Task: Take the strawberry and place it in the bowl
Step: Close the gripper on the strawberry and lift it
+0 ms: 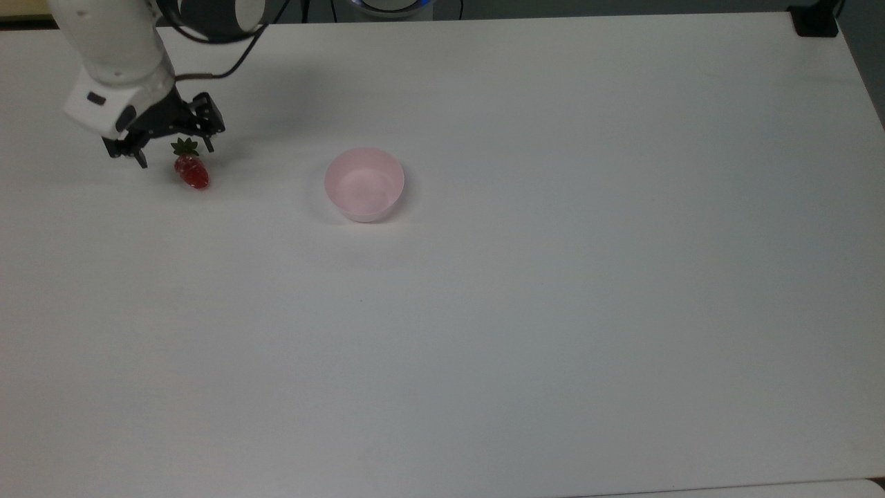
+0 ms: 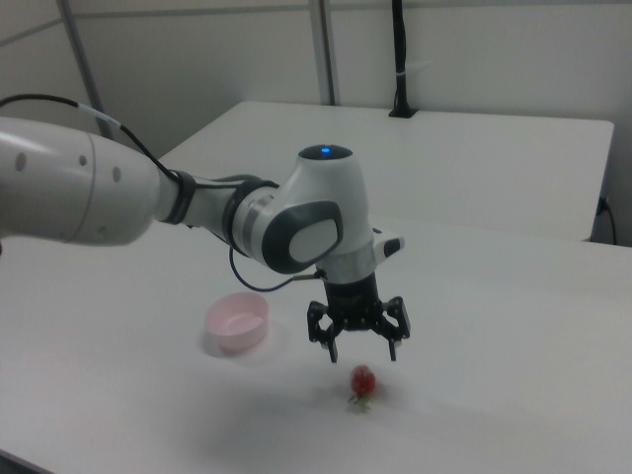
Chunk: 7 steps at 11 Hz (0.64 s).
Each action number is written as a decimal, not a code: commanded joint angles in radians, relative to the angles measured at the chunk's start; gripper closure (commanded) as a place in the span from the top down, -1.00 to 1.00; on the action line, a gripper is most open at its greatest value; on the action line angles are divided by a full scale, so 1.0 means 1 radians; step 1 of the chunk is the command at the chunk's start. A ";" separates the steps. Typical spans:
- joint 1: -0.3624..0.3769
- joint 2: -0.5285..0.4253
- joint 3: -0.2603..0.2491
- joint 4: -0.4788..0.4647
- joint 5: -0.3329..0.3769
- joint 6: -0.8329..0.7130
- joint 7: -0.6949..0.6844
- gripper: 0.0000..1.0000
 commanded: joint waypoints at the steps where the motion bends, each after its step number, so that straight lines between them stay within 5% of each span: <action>1: 0.000 0.027 -0.001 -0.030 -0.075 0.034 0.014 1.00; 3: -0.001 0.038 -0.001 -0.041 -0.084 0.055 0.014 0.95; 7: 0.002 0.045 0.002 -0.041 -0.080 0.055 0.046 -0.09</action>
